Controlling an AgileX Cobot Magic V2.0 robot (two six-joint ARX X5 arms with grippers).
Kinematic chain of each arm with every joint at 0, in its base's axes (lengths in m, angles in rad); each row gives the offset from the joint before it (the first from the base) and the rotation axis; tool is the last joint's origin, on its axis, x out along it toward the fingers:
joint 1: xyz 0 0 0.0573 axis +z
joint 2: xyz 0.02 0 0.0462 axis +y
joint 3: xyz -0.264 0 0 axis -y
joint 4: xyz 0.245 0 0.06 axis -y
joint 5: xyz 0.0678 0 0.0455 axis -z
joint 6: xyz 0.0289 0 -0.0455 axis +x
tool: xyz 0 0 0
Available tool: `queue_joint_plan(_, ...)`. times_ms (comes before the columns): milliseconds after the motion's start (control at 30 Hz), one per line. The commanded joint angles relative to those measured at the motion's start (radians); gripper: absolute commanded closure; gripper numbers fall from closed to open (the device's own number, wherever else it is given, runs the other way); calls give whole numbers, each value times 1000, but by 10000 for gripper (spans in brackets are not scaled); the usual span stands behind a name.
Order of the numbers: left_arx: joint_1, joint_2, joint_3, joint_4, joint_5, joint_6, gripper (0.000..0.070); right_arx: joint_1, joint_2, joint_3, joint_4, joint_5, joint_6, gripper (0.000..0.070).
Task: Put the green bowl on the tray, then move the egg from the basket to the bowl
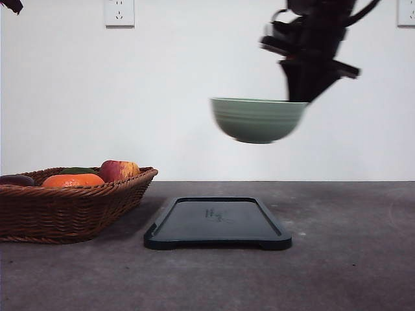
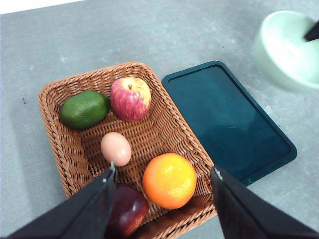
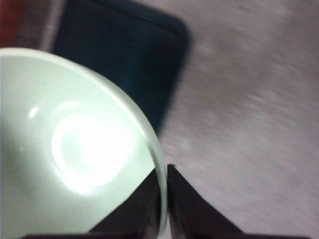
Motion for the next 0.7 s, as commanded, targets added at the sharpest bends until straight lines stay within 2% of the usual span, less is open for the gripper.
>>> queue_joint_plan(0, -2, 6, 24, 5, 8, -2, 320, 25, 48, 24, 21, -16, 22, 700)
queue_joint_plan(300, -2, 6, 24, 4, 8, -5, 320, 95, 166, 24, 102, -18, 30, 700)
queue_joint_plan(667, -2, 6, 24, 3, 8, -5, 320, 110, 252, 24, 169, -5, 48, 700)
